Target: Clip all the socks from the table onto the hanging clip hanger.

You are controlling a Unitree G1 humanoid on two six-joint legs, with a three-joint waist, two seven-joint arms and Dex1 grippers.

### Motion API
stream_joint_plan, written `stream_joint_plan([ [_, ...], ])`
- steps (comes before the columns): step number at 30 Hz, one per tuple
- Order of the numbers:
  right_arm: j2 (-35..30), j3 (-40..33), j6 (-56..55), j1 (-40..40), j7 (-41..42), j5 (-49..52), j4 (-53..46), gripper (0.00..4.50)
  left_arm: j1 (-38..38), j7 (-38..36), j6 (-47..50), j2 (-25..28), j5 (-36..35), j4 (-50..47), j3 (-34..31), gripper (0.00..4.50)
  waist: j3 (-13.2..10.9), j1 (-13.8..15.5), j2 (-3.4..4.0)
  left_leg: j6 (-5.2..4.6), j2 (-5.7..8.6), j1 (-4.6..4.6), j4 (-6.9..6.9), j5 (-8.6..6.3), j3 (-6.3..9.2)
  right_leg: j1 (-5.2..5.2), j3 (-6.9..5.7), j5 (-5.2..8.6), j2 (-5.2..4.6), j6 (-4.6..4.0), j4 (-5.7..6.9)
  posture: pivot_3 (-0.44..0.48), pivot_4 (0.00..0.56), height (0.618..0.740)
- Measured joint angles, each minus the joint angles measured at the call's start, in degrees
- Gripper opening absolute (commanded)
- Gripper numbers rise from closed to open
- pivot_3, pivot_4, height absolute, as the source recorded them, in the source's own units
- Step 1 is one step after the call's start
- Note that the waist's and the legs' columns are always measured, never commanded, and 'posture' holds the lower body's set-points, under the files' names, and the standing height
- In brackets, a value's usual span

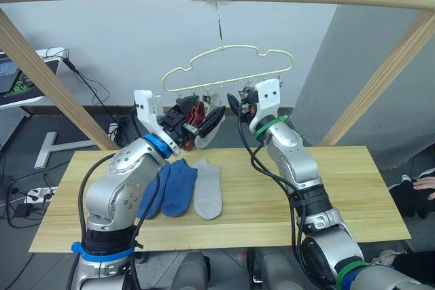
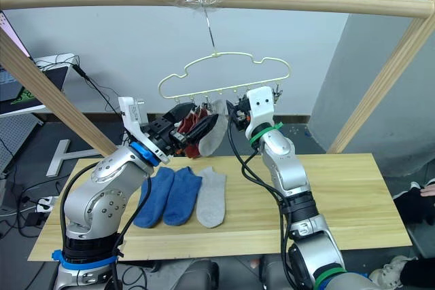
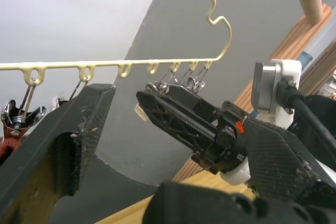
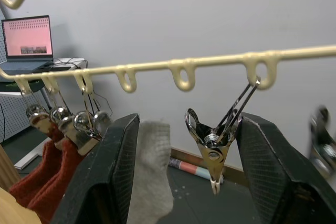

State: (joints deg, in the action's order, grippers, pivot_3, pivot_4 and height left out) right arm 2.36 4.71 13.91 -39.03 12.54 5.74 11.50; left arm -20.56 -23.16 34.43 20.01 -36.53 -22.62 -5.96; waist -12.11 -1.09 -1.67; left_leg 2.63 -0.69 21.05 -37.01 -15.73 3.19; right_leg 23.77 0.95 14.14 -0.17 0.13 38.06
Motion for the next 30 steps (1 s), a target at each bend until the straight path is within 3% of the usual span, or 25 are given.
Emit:
stream_joint_plan([
  [30, 0.1, -1.2, -0.6, -0.6, 0.8, 0.1, 1.2, 2.88, -0.5, -0.1, -0.1, -0.1, 0.0, 0.0, 0.1, 4.5, 0.0, 0.0, 0.0, 0.0, 0.0, 0.0, 0.01, 0.0, 0.0, 0.0, 0.0, 0.0, 0.0, 0.0, -0.01, 0.077, 0.175, 0.74],
])
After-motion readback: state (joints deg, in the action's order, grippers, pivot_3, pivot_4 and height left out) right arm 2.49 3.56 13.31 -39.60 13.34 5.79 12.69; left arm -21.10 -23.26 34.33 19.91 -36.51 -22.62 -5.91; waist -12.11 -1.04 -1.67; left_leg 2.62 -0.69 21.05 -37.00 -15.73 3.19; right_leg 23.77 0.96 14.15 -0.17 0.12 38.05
